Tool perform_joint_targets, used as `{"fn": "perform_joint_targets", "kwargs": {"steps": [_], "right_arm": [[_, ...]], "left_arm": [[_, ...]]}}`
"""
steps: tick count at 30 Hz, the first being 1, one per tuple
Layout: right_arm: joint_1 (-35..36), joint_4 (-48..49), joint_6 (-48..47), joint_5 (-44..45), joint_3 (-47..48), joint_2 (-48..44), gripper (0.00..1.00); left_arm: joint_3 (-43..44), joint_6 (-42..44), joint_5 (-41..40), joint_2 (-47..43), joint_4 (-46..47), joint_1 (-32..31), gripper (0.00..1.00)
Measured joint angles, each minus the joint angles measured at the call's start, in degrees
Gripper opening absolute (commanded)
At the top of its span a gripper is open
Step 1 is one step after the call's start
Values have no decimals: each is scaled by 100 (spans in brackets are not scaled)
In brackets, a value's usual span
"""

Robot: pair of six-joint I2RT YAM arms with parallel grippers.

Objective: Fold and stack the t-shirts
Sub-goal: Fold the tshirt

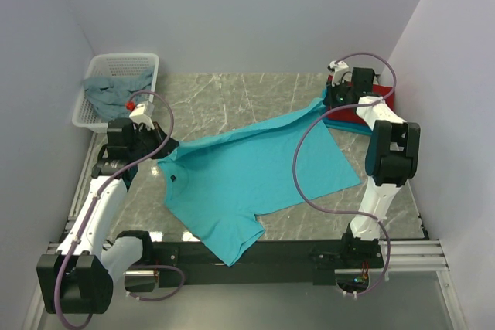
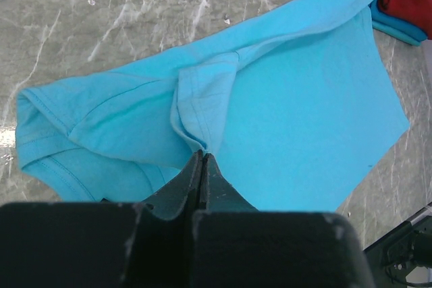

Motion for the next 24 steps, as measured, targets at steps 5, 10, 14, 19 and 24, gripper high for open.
{"fn": "perform_joint_targets", "kwargs": {"steps": [5, 10, 14, 19, 24], "right_arm": [[-15, -15, -98, -7, -142, -68, 0], [-20, -33, -149, -42, -179, -87, 0], [-20, -39, -201, -50, -267, -151, 0], [-22, -17, -238, -52, -415, -232, 0], [-24, -15, -256, -50, -544, -330, 1]], "left_arm": [[0, 0, 0, -26, -22, 0, 0], [0, 0, -4, -57, -33, 2, 0], [0, 0, -2, -107, -52, 0, 0], [0, 0, -4, -144, -68, 0, 0], [0, 0, -9, -188, -74, 2, 0]]}}
